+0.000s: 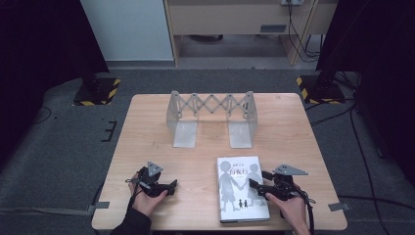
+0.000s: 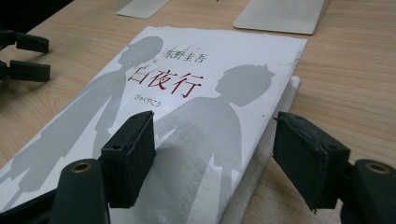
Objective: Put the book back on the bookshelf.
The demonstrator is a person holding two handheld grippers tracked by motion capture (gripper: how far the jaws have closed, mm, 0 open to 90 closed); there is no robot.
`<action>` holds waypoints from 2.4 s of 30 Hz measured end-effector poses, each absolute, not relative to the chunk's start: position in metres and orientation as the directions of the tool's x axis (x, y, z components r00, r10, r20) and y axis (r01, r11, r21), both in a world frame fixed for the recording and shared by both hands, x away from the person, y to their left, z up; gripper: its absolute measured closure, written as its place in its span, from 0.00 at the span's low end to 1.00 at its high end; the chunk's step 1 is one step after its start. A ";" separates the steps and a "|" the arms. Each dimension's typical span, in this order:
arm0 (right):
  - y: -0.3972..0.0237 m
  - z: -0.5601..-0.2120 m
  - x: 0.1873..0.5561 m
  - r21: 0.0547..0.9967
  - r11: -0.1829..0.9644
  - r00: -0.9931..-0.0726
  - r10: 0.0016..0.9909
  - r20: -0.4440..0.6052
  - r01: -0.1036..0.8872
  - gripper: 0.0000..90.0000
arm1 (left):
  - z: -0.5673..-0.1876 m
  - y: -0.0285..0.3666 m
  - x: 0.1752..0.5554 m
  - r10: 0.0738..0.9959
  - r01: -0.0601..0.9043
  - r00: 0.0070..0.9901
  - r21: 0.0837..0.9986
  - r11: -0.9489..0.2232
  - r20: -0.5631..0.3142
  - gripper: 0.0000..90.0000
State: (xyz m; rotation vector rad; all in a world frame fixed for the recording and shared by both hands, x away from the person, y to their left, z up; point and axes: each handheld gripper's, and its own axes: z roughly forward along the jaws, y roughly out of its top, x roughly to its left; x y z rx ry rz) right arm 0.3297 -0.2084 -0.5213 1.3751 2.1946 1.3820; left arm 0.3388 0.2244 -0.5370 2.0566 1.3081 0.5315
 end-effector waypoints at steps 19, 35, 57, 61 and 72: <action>-0.205 -0.526 0.334 0.804 0.094 -0.545 0.780 0.307 0.587 0.31 | -0.537 0.224 0.339 0.906 0.650 0.423 0.697 -0.303 -0.001 0.00; -0.198 -0.508 0.332 0.853 0.067 -0.577 0.763 0.290 0.517 0.30 | -0.537 0.224 0.339 0.905 0.649 0.425 0.697 -0.304 -0.001 0.00; -0.184 -0.508 0.338 0.829 0.043 -0.598 0.713 0.366 0.558 0.30 | -0.537 0.224 0.340 0.905 0.649 0.426 0.697 -0.304 -0.002 0.00; -0.182 -0.510 0.341 0.798 0.045 -0.599 0.686 0.412 0.601 0.36 | -0.537 0.226 0.341 0.904 0.643 0.427 0.704 -0.301 -0.003 0.02; -0.181 -0.514 0.345 0.780 0.052 -0.579 0.701 0.417 0.624 0.43 | -0.529 0.229 0.337 0.890 0.605 0.453 0.750 -0.268 -0.048 0.22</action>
